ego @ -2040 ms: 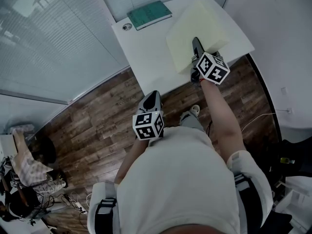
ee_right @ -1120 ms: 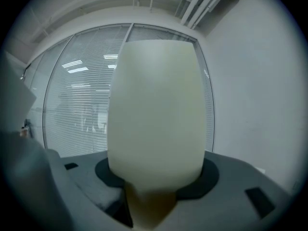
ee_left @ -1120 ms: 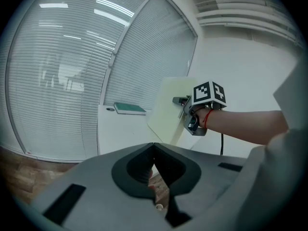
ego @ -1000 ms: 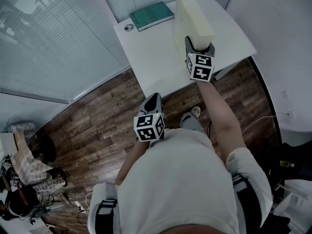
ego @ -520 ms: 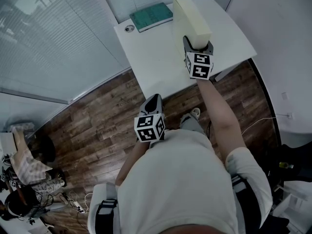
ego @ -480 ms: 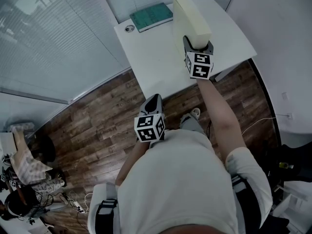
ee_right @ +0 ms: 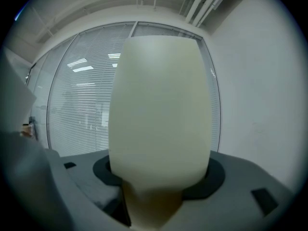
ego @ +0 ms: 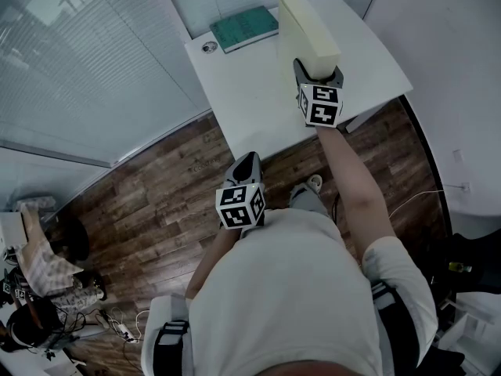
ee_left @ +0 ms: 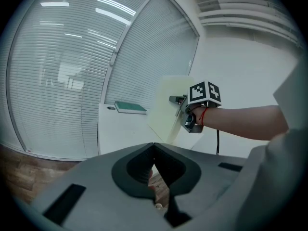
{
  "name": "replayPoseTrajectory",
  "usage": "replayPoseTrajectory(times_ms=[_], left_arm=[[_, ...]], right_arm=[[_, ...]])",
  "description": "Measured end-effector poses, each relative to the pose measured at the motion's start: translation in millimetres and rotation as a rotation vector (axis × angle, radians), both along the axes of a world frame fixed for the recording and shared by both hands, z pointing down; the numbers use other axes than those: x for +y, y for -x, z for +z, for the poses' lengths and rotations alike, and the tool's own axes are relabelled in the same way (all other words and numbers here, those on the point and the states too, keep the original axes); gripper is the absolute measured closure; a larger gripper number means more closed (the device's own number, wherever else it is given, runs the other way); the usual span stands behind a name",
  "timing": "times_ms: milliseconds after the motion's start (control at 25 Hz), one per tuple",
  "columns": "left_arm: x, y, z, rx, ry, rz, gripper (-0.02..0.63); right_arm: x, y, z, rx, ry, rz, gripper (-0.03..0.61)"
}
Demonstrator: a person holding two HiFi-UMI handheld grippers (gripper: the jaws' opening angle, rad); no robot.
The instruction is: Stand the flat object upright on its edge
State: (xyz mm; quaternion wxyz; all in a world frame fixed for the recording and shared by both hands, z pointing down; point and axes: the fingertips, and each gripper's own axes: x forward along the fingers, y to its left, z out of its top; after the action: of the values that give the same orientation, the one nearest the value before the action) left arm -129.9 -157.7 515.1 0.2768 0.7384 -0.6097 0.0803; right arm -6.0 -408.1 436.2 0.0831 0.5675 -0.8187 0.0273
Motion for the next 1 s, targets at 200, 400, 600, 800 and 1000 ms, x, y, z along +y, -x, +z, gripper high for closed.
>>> replayPoseTrajectory(times_ms=[200, 400, 600, 800, 1000], left_arm=[[3, 1, -1, 0.000, -0.004, -0.005, 0.592], [5, 2, -2, -0.001, -0.007, -0.001, 0.594], [9, 0, -3, -0.001, -0.010, 0.008, 0.594], [12, -1, -4, -0.003, -0.013, 0.017, 0.594], [15, -1, -5, -0.002, -0.015, 0.023, 0.594]], right_arm=[[1, -2, 1, -0.016, 0.013, 0.016, 0.262], [6, -4, 5, -0.034, 0.037, 0.024, 0.230], [15, -6, 8, -0.044, 0.051, 0.021, 0.218], [22, -11, 9, -0.056, 0.062, 0.033, 0.218], [34, -16, 11, -0.068, 0.069, 0.038, 0.218]])
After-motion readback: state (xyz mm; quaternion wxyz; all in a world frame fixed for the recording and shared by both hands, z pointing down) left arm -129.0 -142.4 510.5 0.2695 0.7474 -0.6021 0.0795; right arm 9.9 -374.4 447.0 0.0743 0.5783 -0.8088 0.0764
